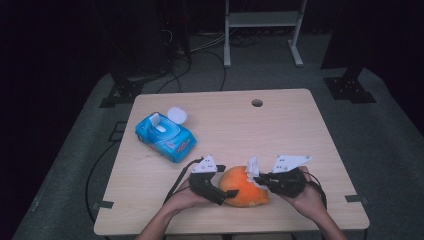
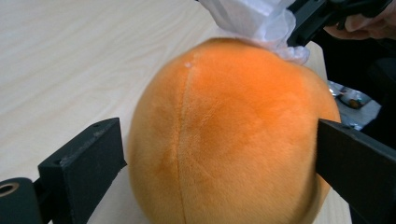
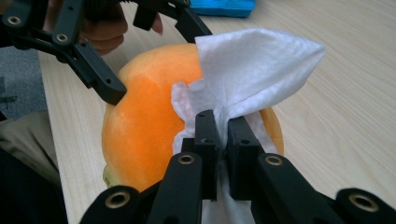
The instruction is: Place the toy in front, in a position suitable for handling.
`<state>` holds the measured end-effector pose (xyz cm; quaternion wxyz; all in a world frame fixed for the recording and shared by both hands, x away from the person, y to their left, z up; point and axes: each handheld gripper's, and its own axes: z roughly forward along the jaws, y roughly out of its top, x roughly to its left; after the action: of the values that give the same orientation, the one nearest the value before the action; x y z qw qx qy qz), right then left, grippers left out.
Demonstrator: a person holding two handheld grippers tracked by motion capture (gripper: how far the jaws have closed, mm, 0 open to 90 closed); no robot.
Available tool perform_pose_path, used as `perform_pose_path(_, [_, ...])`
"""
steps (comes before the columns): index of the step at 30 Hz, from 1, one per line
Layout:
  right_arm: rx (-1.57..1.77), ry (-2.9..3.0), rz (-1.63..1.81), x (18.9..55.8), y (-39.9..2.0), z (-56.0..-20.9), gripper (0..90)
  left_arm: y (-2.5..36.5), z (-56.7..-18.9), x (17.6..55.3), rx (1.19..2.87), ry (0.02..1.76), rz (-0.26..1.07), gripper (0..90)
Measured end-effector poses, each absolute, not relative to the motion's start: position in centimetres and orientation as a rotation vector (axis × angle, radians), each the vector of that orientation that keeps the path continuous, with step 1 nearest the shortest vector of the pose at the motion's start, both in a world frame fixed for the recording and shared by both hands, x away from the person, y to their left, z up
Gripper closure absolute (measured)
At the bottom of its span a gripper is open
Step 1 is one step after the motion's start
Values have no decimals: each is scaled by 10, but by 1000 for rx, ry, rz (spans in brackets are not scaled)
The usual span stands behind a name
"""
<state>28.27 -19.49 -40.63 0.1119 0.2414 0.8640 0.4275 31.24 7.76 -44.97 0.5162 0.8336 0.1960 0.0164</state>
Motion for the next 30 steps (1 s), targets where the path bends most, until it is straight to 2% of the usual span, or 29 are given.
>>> perform_pose_path(2, [709,2539,1259,283,-195,-407,837,77,-451,311,1998,443,13,79])
perform_pose_path(3, [712,2540,1261,283,-195,-407,837,77,-451,311,2007,430,22,126])
perform_pose_path(4, [714,2538,1266,283,-195,-407,837,77,-450,310,2001,426,24,214])
perform_pose_path(7, [728,2511,1297,283,-197,-403,839,79,-445,305,1970,385,95,388])
perform_pose_path(9, [732,2471,1336,281,-198,-397,840,77,-440,301,1954,338,195,435])
perform_pose_path(10, [726,2449,1357,280,-198,-394,840,74,-437,299,1956,309,253,441])
perform_pose_path(14, [707,2428,1369,281,-192,-392,840,74,-440,302,1989,310,299,426])
perform_pose_path(16, [738,2464,1358,287,-194,-401,840,81,-446,308,1977,361,238,410])
perform_pose_path(20, [837,2487,1361,298,-208,-416,841,91,-451,314,1983,406,196,384])
perform_pose_path(24, [876,2473,1345,296,-213,-417,840,101,-456,320,1984,444,151,377])
perform_pose_path(30, [770,2499,1369,290,-199,-412,838,102,-456,320,1997,449,144,373])
